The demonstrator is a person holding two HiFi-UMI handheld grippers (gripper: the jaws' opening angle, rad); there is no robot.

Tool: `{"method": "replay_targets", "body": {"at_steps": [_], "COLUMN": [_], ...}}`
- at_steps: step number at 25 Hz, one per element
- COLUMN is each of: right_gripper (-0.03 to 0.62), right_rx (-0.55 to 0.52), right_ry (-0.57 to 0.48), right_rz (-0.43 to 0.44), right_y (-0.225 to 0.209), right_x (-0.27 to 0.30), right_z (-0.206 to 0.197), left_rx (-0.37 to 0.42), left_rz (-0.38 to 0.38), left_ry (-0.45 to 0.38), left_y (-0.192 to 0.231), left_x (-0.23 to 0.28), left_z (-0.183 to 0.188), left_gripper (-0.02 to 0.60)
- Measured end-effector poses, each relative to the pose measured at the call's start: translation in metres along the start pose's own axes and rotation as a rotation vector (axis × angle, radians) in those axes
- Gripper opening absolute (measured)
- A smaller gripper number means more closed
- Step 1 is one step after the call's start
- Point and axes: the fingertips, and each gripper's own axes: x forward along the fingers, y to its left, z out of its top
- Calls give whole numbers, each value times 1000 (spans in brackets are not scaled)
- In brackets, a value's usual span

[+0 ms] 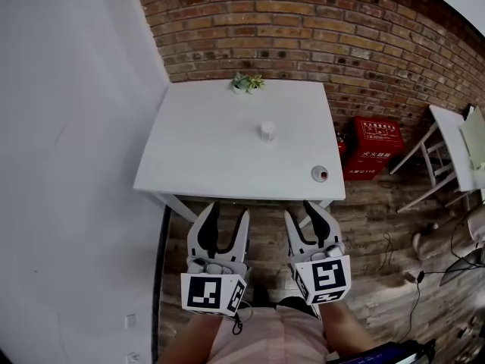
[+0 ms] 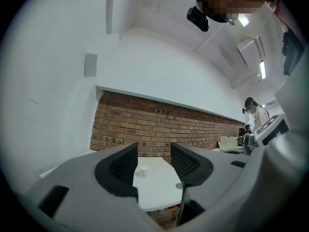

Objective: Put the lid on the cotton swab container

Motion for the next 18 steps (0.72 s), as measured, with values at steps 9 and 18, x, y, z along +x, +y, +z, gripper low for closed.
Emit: {"method": "replay_targets", "body": {"at_steps": [9,18], "right_gripper": [150,150], "right_rx": [-4,21], "right_ry": [33,63], "right_rz": [-36,-41], "right_y": [-10,-37], "right_x": [23,55], "right_z": [-9,-27], "left_rx": [-40,-55], "left_rz": [-44,-56], "left_ry": [24,77], "left_y": [9,13], "left_x": [28,69], "left_z": [-18,-45], "left_gripper": [202,201]}}
